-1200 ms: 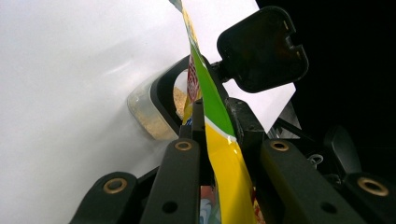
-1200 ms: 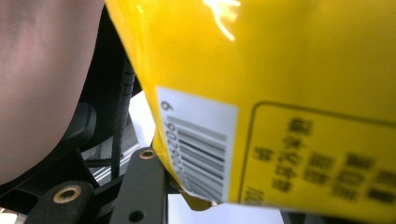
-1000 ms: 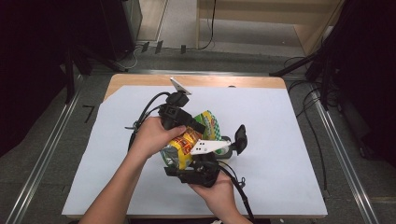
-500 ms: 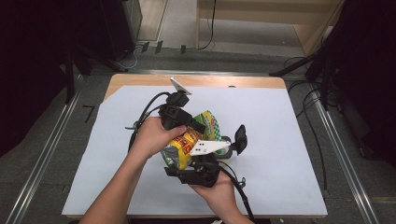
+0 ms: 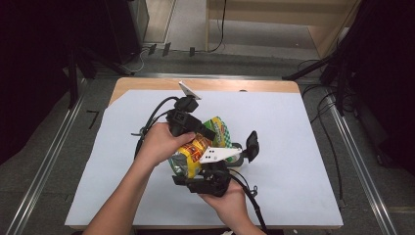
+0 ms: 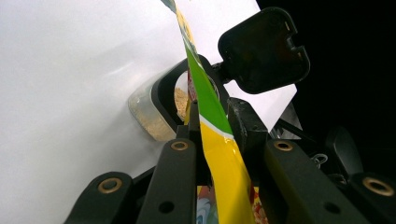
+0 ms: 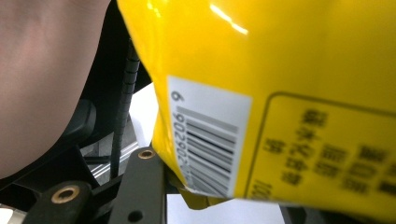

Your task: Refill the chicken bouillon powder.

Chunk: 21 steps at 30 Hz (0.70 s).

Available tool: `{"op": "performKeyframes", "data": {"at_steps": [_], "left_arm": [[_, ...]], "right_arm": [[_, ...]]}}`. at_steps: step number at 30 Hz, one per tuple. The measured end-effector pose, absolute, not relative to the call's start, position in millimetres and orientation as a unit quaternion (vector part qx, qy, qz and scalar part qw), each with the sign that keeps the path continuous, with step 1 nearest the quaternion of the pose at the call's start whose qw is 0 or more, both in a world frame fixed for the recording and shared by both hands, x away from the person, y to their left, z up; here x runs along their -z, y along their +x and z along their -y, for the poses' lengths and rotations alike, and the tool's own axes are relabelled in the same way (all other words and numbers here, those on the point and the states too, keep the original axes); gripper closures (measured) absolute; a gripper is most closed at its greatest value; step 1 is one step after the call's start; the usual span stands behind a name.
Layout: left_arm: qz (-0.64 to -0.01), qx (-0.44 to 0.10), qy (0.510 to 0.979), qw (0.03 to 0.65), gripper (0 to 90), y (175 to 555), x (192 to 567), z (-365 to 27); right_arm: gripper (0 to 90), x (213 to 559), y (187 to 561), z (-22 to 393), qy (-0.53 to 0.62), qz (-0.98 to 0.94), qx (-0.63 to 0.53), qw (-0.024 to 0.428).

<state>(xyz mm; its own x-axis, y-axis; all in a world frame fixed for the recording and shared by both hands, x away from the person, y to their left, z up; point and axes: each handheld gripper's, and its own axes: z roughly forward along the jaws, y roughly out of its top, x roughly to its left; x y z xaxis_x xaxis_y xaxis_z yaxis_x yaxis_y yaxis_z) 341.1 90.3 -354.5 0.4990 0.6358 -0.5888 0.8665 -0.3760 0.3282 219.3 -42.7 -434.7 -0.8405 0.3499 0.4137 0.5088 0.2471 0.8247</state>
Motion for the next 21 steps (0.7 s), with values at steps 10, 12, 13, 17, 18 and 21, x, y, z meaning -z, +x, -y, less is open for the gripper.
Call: {"op": "performKeyframes", "data": {"at_steps": [10, 12, 13, 17, 18, 21], "left_arm": [[-0.463, 0.186, 0.810, 0.308, 80.4, 340.8, 354.6, -90.0], [-0.464, 0.186, 0.809, 0.309, 80.3, 340.8, 354.6, -89.8], [-0.464, 0.186, 0.809, 0.309, 80.4, 340.8, 354.7, -89.9], [-0.464, 0.186, 0.809, 0.309, 80.3, 340.9, 354.7, -89.9], [-0.464, 0.186, 0.809, 0.309, 80.3, 340.8, 354.6, -89.9], [-0.464, 0.185, 0.809, 0.309, 80.3, 340.4, 354.1, -90.0]], "right_arm": [[64.9, 435.8, 218.4, 42.3, -0.275, 0.785, 0.551, 0.071], [64.9, 435.7, 218.4, 42.5, -0.274, 0.785, 0.551, 0.072], [64.9, 435.6, 218.4, 42.5, -0.275, 0.785, 0.551, 0.072], [64.9, 435.5, 218.7, 42.6, -0.274, 0.785, 0.551, 0.073], [64.9, 435.5, 218.7, 42.6, -0.274, 0.785, 0.551, 0.072], [64.9, 435.4, 218.9, 42.5, -0.273, 0.785, 0.552, 0.072]]}}
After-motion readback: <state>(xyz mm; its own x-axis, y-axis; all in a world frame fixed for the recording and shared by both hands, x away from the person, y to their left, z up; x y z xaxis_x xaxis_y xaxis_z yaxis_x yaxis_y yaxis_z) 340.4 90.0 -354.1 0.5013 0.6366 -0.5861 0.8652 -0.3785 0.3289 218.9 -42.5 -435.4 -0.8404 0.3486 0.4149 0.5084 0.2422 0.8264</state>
